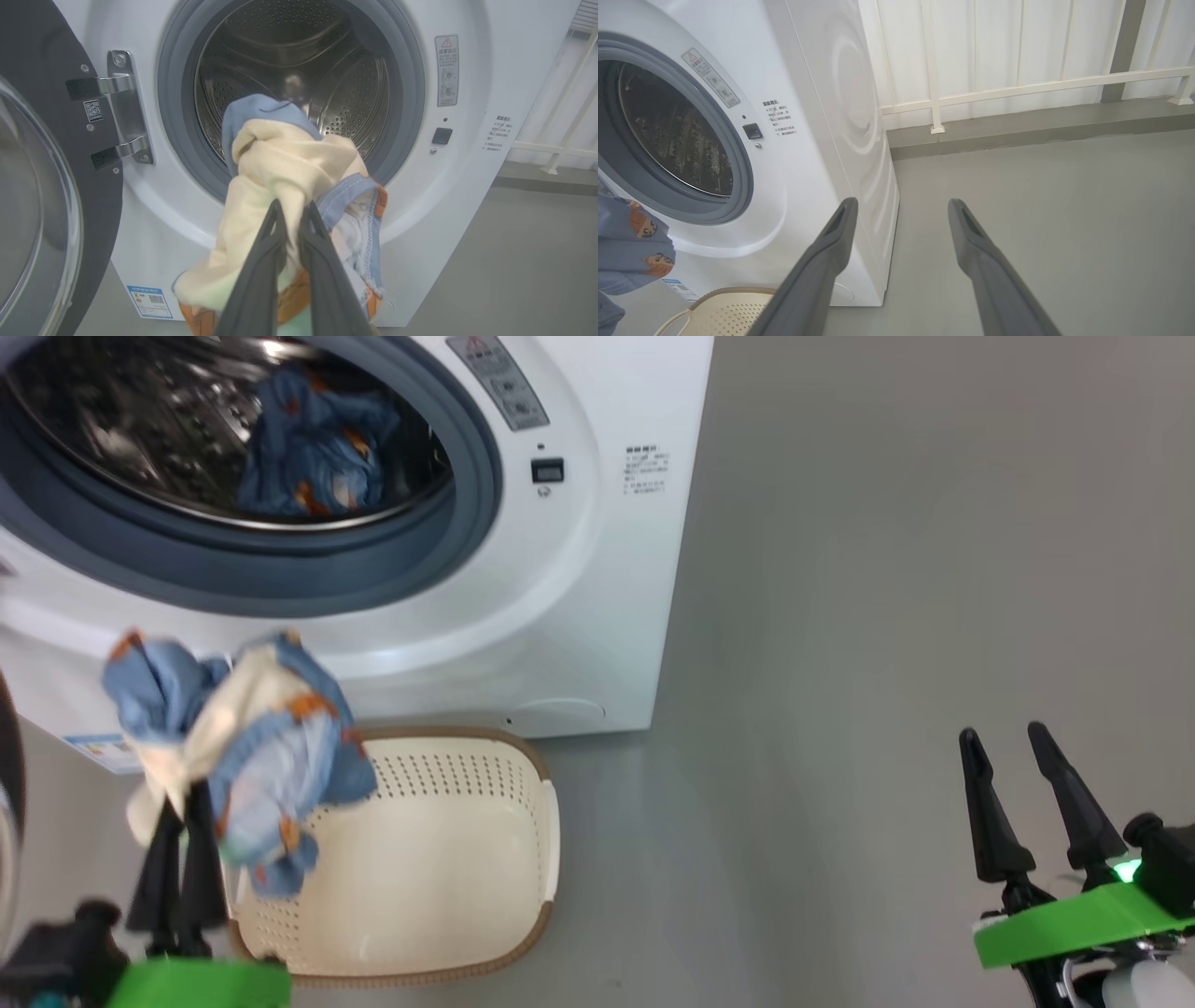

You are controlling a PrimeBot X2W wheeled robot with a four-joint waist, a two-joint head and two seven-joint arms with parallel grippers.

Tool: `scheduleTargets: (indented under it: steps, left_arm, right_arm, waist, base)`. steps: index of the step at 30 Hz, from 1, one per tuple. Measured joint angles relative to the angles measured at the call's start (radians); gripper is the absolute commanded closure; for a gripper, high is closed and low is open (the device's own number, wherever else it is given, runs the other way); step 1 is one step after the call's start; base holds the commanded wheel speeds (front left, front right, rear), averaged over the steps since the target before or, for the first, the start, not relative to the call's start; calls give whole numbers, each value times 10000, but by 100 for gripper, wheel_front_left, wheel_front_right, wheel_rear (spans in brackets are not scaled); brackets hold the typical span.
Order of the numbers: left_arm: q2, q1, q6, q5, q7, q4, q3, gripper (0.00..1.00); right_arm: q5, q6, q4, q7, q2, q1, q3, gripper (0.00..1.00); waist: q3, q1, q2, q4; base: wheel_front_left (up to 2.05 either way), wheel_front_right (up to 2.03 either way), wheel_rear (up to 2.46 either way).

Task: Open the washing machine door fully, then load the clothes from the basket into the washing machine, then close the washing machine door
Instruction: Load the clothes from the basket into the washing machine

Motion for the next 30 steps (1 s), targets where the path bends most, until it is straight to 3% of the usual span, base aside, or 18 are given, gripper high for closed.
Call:
scheduleTargets:
  steps: [12,22,30]
  left_arm:
    - [838,-4011,0,86,-73,1668,374,100]
    - [1864,-7924,0,38,-75,4663,249,100]
    - [2512,-10076,2,637,-73,6418,155,100]
  right_arm:
    - [12,0,-56,0,286,-1096,-6,0]
    - [98,0,-111,0,508,-2034,77,0]
    - [104,0,-117,0,754,-2448,268,0]
  waist:
    - [1387,1,0,-377]
    - [2667,1,0,-913]
    - [3450,1,0,-1573]
  base:
    - [0,0,0]
    - [0,0,0]
    - [0,0,0]
